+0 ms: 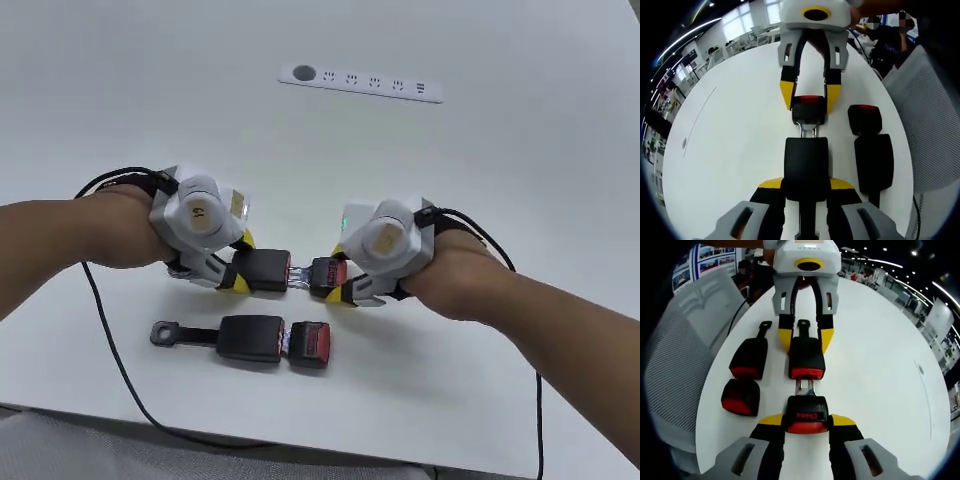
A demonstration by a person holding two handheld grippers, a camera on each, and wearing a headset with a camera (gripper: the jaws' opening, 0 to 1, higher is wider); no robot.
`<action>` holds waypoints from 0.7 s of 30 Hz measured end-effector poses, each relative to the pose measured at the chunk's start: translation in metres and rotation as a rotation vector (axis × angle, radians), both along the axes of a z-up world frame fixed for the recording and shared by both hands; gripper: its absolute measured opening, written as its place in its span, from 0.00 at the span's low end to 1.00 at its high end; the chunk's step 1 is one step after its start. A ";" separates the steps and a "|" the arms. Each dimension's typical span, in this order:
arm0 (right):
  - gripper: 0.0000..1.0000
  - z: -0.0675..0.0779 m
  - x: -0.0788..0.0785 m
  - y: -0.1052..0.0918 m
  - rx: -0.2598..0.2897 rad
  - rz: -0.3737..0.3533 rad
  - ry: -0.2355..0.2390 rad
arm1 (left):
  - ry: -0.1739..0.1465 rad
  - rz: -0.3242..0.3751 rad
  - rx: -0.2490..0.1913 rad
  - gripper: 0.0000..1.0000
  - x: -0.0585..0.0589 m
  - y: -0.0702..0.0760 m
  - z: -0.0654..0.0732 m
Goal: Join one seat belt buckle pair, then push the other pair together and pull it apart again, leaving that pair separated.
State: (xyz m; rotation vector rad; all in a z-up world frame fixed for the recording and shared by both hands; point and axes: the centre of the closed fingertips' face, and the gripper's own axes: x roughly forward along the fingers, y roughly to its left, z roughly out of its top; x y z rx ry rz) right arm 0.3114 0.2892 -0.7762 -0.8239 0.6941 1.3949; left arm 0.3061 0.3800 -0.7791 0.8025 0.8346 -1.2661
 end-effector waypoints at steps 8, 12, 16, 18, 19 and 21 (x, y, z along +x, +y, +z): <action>0.30 -0.001 -0.001 -0.028 -0.022 -0.032 0.015 | 0.002 0.002 -0.003 0.32 -0.001 -0.001 0.002; 0.31 -0.001 -0.001 -0.044 -0.038 -0.039 0.014 | 0.000 0.005 -0.004 0.32 -0.001 -0.001 0.002; 0.31 -0.002 0.001 -0.058 -0.057 -0.045 0.011 | 0.001 0.006 -0.002 0.32 -0.001 -0.001 0.002; 0.31 -0.003 0.002 -0.067 -0.069 -0.050 0.005 | 0.002 0.005 0.000 0.32 -0.001 -0.001 0.003; 0.31 -0.003 0.002 -0.070 -0.071 -0.052 0.005 | 0.002 0.005 0.001 0.32 -0.001 -0.001 0.003; 0.31 -0.003 0.001 -0.078 -0.079 -0.060 0.006 | 0.002 0.004 0.002 0.32 0.000 -0.001 0.002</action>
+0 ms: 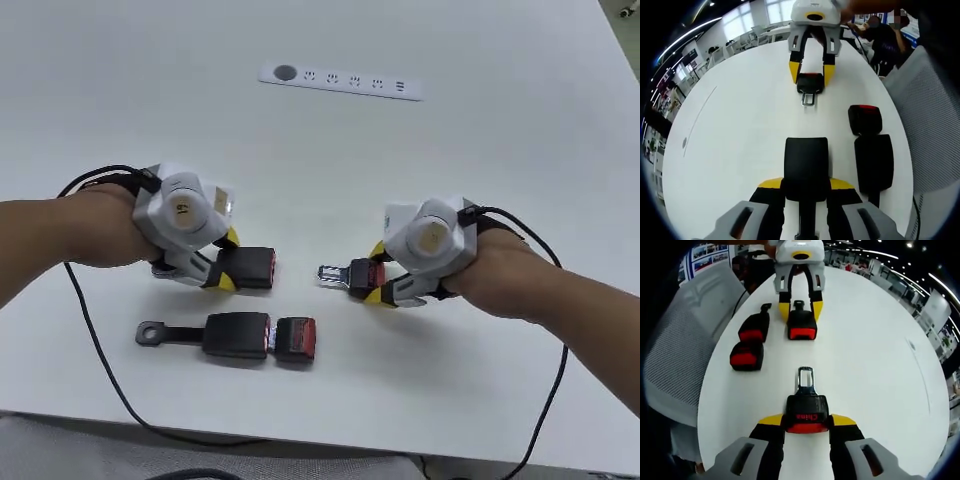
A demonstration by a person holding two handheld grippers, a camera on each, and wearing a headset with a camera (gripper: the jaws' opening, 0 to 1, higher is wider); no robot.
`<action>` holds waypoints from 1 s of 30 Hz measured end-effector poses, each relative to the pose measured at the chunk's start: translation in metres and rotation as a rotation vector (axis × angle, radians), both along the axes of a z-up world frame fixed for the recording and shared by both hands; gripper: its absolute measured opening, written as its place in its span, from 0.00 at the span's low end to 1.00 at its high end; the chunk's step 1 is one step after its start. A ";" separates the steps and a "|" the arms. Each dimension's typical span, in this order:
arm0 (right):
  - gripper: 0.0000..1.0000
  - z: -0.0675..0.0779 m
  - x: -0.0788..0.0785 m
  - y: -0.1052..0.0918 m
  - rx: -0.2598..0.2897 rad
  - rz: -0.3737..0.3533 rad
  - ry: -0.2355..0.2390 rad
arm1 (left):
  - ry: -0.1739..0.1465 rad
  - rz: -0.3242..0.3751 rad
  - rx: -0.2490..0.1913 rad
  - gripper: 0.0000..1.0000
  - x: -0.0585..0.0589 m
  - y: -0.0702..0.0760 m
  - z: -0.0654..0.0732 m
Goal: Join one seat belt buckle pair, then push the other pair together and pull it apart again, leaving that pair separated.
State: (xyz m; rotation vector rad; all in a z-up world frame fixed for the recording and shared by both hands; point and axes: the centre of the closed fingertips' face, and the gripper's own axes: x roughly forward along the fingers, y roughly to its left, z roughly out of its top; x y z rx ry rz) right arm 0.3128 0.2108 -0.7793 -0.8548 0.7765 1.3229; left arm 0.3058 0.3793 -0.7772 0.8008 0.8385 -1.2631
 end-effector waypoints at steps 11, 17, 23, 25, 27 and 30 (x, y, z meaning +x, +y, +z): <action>0.32 -0.002 -0.003 -0.037 -0.037 -0.031 0.008 | -0.002 0.000 -0.007 0.32 -0.001 -0.002 0.001; 0.32 -0.001 -0.004 -0.045 -0.039 -0.040 0.008 | -0.001 -0.009 0.007 0.33 -0.001 -0.002 0.000; 0.32 0.000 -0.005 -0.045 -0.046 -0.041 0.006 | -0.032 -0.069 0.032 0.33 0.000 -0.002 0.000; 0.33 0.001 -0.004 -0.045 -0.048 -0.041 0.001 | -0.040 -0.074 0.041 0.33 -0.003 -0.005 0.000; 0.34 -0.001 -0.001 -0.046 -0.049 -0.046 -0.004 | -0.049 -0.077 0.046 0.33 0.000 -0.002 0.000; 0.35 -0.001 0.000 -0.045 -0.051 -0.051 -0.013 | -0.055 -0.071 0.050 0.33 0.000 -0.002 0.000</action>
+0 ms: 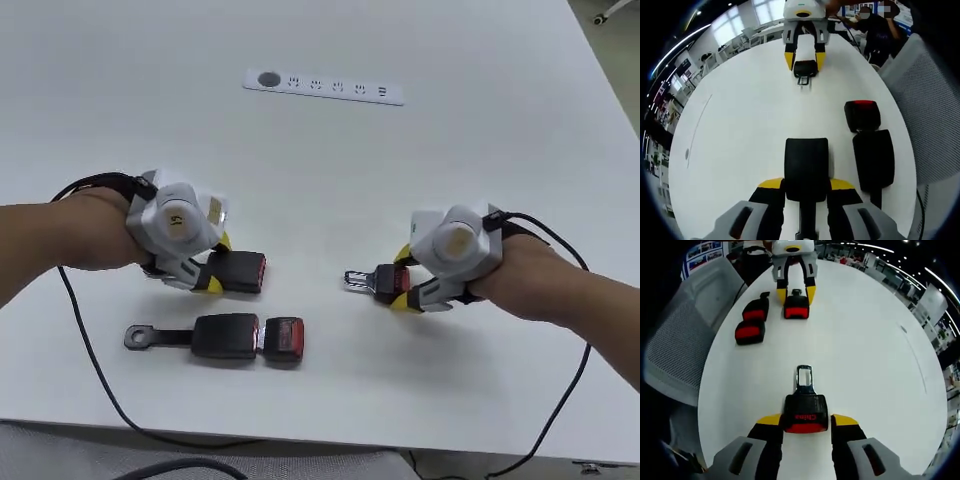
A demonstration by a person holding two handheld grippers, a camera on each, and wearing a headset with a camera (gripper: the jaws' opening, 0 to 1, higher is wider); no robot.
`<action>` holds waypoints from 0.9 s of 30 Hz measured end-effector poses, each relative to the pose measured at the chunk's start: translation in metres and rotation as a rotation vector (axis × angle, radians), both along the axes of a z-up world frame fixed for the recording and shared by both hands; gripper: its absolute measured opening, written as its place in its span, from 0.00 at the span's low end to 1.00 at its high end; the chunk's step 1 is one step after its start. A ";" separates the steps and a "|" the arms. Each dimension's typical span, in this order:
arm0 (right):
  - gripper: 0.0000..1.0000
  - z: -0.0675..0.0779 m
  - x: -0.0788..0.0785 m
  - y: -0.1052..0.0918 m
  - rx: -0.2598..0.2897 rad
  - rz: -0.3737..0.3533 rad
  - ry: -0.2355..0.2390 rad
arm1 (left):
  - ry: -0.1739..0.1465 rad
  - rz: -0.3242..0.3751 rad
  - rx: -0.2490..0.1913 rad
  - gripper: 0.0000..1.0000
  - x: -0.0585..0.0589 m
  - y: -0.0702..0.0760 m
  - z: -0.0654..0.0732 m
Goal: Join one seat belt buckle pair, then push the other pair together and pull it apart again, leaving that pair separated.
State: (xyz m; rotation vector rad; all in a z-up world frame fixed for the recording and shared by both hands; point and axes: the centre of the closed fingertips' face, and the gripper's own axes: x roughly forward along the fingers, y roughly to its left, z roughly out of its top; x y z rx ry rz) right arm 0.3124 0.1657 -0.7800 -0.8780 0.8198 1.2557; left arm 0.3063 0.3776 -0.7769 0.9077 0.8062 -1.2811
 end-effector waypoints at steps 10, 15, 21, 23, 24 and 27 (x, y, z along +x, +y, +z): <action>0.44 0.013 0.000 0.006 0.056 -0.042 -0.045 | -0.048 0.039 0.040 0.52 -0.006 0.007 0.004; 0.46 0.031 -0.011 0.011 0.124 -0.086 -0.053 | -0.062 0.149 -0.046 0.53 -0.008 0.010 0.026; 0.53 0.036 -0.033 0.011 0.173 -0.150 -0.043 | -0.069 0.260 -0.124 0.60 -0.020 0.021 0.038; 0.57 0.033 -0.038 0.011 0.184 -0.165 -0.046 | -0.075 0.292 -0.134 0.62 -0.026 0.027 0.044; 0.58 0.031 -0.042 0.011 0.190 -0.177 -0.042 | -0.078 0.309 -0.138 0.64 -0.028 0.030 0.044; 0.63 0.034 -0.054 0.011 0.206 -0.208 -0.041 | -0.071 0.393 -0.201 0.66 -0.041 0.037 0.050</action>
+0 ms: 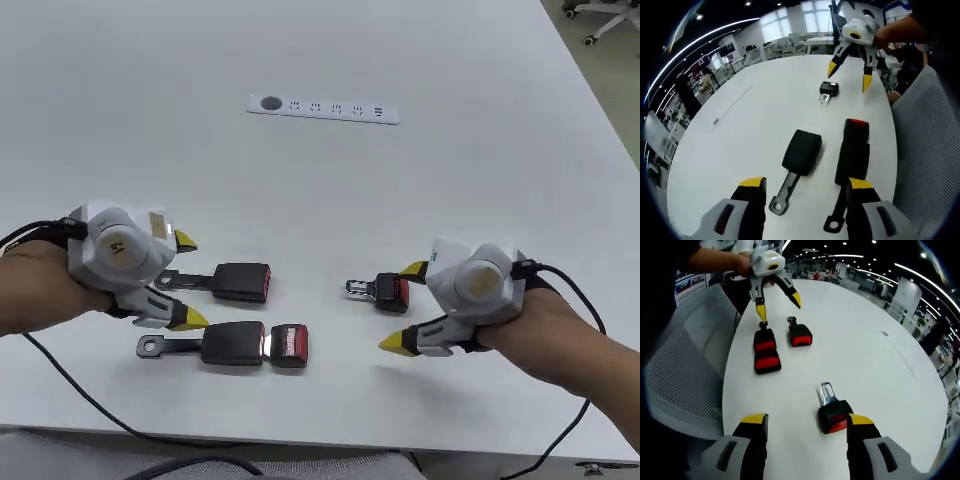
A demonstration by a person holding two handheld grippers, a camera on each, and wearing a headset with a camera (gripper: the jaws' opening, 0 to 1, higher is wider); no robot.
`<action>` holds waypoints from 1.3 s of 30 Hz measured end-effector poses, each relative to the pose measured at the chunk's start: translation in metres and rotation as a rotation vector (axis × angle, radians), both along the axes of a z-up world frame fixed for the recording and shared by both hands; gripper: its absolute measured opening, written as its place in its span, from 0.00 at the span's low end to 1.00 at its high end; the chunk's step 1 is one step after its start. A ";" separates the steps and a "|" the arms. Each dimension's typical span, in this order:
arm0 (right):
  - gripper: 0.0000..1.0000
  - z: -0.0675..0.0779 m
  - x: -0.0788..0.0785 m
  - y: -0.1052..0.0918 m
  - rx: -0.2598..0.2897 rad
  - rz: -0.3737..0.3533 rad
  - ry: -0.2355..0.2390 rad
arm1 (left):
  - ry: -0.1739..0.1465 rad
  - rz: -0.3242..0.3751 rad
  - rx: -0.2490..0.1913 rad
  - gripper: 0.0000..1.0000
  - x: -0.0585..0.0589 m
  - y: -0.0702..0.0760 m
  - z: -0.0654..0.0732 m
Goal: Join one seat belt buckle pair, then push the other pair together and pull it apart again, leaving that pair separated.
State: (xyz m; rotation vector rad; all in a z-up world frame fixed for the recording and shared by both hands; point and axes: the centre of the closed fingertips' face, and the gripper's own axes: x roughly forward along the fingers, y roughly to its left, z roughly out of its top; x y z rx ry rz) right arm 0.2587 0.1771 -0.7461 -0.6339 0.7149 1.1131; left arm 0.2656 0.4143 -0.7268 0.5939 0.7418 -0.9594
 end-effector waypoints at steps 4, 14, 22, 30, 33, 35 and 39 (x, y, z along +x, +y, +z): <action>0.73 0.003 -0.005 -0.002 0.041 -0.062 -0.008 | 0.027 0.056 -0.034 0.74 -0.016 0.016 -0.009; 0.89 0.013 -0.008 -0.011 0.130 -0.181 -0.019 | 0.048 0.144 -0.065 0.89 -0.045 0.037 -0.013; 0.99 0.023 -0.018 -0.003 0.161 -0.204 -0.050 | 0.025 0.219 -0.078 0.96 -0.053 0.053 -0.009; 0.99 0.023 -0.028 0.000 0.189 -0.228 -0.027 | -0.049 0.267 -0.088 1.00 -0.047 0.068 -0.001; 0.99 0.022 -0.032 -0.001 0.201 -0.241 -0.018 | -0.049 0.291 -0.122 1.00 -0.045 0.070 0.002; 0.99 0.020 -0.033 -0.003 0.205 -0.248 -0.017 | -0.044 0.291 -0.120 1.00 -0.047 0.069 0.000; 0.99 0.025 -0.039 -0.002 0.221 -0.264 -0.014 | -0.033 0.301 -0.146 1.00 -0.049 0.072 0.000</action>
